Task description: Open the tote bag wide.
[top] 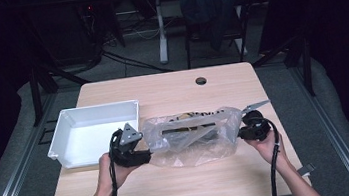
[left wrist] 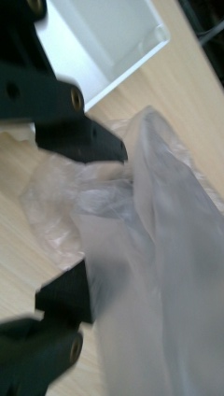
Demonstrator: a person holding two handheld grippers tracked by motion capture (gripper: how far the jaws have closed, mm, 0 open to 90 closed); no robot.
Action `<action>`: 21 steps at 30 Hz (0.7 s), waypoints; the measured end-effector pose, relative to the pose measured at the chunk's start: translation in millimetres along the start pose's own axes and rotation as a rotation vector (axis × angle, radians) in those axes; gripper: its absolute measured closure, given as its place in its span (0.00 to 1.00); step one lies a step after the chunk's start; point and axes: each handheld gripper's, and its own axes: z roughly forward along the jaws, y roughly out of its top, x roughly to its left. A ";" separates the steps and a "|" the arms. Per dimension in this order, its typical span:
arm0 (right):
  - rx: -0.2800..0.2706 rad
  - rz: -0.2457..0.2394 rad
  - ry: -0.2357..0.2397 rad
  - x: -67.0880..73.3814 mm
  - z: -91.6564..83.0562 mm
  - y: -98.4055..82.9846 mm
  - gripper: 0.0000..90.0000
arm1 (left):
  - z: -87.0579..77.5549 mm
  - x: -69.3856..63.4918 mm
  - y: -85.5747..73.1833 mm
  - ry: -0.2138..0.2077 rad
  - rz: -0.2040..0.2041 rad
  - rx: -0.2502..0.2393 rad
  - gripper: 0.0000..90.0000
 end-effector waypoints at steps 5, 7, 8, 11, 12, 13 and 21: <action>-0.002 -0.002 -0.007 1.6 -0.4 0.1 1.00 | 5.2 0.5 0.6 0.022 -0.007 -0.022 0.72; -0.011 0.004 -0.005 1.9 1.4 0.0 1.00 | 11.3 0.5 -0.5 0.024 -0.015 -0.012 0.80; -0.008 0.002 -0.001 2.0 2.1 0.0 1.00 | 14.5 0.3 -0.8 0.017 -0.018 -0.006 0.85; 0.008 -0.004 0.001 3.1 4.3 -0.9 1.00 | 25.3 -1.0 -1.4 0.017 -0.010 0.012 0.96; 0.025 -0.018 -0.007 2.7 6.2 -1.8 1.00 | 28.3 -1.2 -2.0 0.011 -0.025 0.009 0.99; 0.045 -0.021 -0.006 2.1 10.2 -2.9 1.00 | 32.6 -1.8 -3.0 0.002 -0.031 0.016 1.00; 0.078 -0.018 0.009 -0.8 17.0 -7.7 0.91 | 57.1 -7.2 -11.6 0.025 -0.011 0.092 1.00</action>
